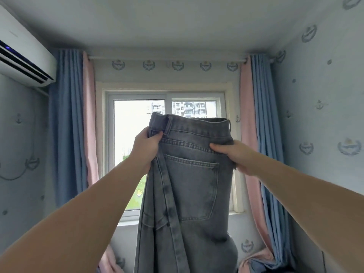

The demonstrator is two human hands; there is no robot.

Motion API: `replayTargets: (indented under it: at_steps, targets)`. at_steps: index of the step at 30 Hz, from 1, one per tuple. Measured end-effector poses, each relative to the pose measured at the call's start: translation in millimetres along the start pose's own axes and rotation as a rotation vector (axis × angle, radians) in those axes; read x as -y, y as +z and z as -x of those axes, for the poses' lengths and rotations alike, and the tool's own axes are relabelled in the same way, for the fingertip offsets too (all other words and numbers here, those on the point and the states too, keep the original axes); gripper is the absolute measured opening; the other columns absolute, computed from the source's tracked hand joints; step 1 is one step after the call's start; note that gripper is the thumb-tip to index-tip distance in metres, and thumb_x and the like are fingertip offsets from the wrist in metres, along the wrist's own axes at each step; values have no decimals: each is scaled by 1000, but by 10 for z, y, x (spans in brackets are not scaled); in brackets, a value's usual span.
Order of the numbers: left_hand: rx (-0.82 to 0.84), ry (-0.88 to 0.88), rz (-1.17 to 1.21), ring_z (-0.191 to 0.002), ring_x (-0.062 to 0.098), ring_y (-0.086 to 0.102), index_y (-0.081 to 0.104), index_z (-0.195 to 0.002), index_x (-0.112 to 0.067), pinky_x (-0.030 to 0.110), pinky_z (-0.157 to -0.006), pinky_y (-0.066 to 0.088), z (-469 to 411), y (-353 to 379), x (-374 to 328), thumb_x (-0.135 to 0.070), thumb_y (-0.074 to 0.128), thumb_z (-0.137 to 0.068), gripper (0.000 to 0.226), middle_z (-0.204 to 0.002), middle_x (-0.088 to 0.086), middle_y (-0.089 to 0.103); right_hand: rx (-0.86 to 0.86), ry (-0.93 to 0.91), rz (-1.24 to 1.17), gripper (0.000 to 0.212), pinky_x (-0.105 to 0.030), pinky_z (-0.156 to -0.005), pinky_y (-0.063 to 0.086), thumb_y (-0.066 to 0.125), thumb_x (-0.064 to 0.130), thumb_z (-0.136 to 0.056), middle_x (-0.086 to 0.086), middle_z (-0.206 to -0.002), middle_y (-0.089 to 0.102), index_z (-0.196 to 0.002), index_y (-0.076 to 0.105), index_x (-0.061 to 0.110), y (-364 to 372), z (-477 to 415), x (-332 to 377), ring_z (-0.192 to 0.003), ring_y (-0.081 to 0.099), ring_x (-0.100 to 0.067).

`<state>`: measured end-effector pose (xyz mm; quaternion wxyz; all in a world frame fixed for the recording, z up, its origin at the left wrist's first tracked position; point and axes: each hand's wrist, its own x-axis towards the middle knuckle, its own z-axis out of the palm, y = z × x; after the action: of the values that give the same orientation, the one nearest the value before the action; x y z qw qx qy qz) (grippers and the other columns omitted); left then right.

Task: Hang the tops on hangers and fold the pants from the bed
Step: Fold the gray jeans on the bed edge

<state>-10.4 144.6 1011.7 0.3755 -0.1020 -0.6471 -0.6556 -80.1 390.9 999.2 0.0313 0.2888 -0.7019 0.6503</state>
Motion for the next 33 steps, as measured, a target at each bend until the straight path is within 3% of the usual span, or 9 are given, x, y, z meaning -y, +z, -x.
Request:
replayTargets:
  at_steps: [5,8,11,14,20,23,33]
  targets:
    - [-191,224,-238,-81,15,63,62,-85,-30,30,-68,45,321,-255,-572,-26,61,-98,14,-86,-6,66,-117,-156,52,19,-18,-54,54,79,28,-84,3,-96,77,-100,71,21,259,527,625,-74,74,-8]
    - [-262,334,-432,-78,2,54,55,-92,-28,22,-61,35,666,-381,-895,-26,52,-102,10,-86,-13,59,-131,-214,72,11,-17,-51,53,78,29,-86,5,-92,75,-91,69,25,383,947,955,-71,73,-7]
    - [-342,416,-609,-73,1,47,45,-100,-26,24,-56,29,1108,-509,-1149,-27,43,-105,6,-84,-11,52,-131,-234,109,10,-19,-54,52,76,32,-88,6,-93,74,-89,68,26,489,1390,1218,-78,70,-8]
    - [-389,458,-721,-71,6,48,42,-102,-25,29,-53,29,1503,-653,-1389,-32,39,-106,9,-87,-4,51,-113,-235,104,9,-18,-49,52,75,32,-88,6,-89,74,-89,69,25,560,1787,1450,-68,71,-5]
    - [-274,417,-707,-75,3,51,49,-104,-21,23,-57,32,1997,-839,-1911,-40,42,-106,21,-85,-12,55,-140,-209,103,19,-24,-56,56,79,35,-85,4,-83,78,-92,73,18,605,2366,1772,-72,74,-12]
    - [-247,393,-694,-75,2,52,51,-102,-19,20,-58,31,2140,-938,-2033,-42,42,-106,25,-85,-10,55,-146,-197,112,21,-22,-50,55,78,36,-85,3,-80,78,-88,73,17,657,2534,1856,-65,73,-11]
    - [-253,223,-641,-79,6,56,57,-99,-15,23,-62,34,2546,-1501,-1448,-42,43,-105,30,-87,-6,61,-75,-76,133,18,-14,-40,48,76,39,-88,11,-69,75,-88,72,21,1195,2618,1357,-57,70,-4]
